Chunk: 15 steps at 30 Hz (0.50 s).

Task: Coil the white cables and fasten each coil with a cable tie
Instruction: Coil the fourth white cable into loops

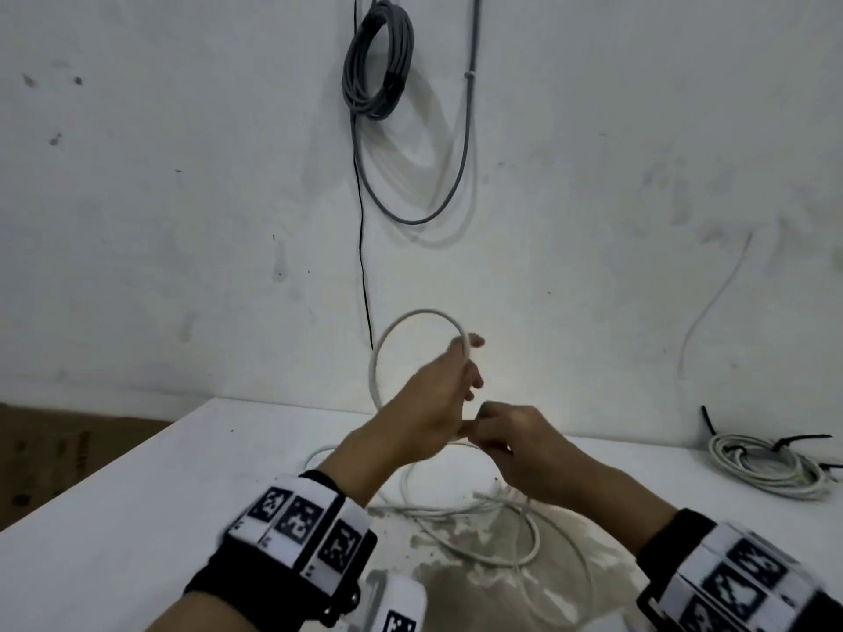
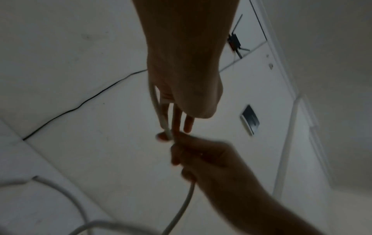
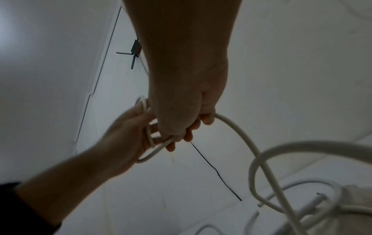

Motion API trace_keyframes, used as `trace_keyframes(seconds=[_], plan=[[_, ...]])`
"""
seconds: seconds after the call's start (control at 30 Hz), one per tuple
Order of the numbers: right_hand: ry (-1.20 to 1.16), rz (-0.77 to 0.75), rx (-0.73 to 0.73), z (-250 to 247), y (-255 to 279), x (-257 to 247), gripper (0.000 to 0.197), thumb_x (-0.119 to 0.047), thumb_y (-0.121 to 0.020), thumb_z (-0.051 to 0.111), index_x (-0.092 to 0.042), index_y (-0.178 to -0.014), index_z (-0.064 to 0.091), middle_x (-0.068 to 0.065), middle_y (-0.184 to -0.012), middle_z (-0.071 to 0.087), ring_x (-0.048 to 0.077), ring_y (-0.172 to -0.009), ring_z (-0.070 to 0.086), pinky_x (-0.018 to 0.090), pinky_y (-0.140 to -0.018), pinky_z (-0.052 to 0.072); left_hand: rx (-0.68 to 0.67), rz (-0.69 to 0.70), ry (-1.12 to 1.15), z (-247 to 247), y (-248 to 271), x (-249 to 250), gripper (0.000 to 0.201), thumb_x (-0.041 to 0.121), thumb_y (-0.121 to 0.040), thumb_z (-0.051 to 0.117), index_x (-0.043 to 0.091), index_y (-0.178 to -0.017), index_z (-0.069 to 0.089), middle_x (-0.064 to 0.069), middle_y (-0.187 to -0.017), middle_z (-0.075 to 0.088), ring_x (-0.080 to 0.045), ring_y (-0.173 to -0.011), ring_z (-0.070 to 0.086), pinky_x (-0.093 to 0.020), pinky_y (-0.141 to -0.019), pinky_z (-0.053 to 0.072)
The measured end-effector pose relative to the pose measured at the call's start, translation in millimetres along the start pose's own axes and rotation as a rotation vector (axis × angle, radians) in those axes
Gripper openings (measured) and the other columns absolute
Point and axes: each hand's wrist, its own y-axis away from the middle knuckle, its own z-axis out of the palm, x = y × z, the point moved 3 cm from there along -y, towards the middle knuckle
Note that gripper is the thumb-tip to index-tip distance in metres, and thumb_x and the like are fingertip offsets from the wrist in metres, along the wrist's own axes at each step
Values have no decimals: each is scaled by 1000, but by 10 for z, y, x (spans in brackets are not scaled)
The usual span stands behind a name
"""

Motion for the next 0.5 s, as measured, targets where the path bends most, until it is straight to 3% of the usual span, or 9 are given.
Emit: trace_keyframes(seconds=[0.07,0.13,0.2,0.27,0.37,0.43,0.5], plan=[[53,-22,104,-107,-21,5,14,-1,-77,58,-11,-73,68,7,-59,58,15,-54,45,15,-55,32,-107,35,-361,99,74,-53,36,13,-97,33,14,-133,30,-11,-103,63,-31,-91,60,-42,-75,49],[50,3,194,-200,-3,9,7,-9,-77,64,-7,-81,70,4,-61,64,13,-59,50,12,-58,37,-117,20,-534,101,124,-70,28,19,-98,30,11,-125,33,-15,-93,64,-35,-80,58,-42,-65,46],[8,43,263,-265,24,36,14,-13,-80,67,-3,-90,68,3,-69,69,3,-65,55,3,-62,38,-90,-6,-604,62,131,-55,27,31,-100,24,10,-111,39,-15,-87,62,-32,-69,51,-37,-58,37],[-45,124,153,-256,61,55,11,-12,-87,64,-4,-95,66,2,-71,70,-7,-61,55,3,-61,39,-81,-32,-702,4,121,-21,38,43,-99,22,11,-97,43,-10,-81,58,-25,-66,44,-34,-59,32],[-45,226,-61,-187,195,111,10,-13,-92,54,-13,-87,63,-4,-69,66,4,-61,60,16,-60,46,-126,-51,-799,-86,142,9,42,55,-93,33,15,-82,39,-1,-74,50,-20,-69,45,-31,-63,35],[159,302,-163,-184,253,148,10,-18,-94,48,-20,-91,57,-6,-73,60,15,-74,59,32,-67,50,-238,-58,-911,-101,177,-8,40,56,-91,40,17,-82,45,-5,-83,58,-23,-76,53,-31,-66,37],[465,368,-175,-206,212,176,10,-19,-95,42,-20,-98,51,-5,-78,49,21,-77,47,33,-64,43,-346,-90,-916,-51,219,-47,40,50,-93,41,13,-84,53,-11,-96,62,-28,-88,58,-31,-69,37]])
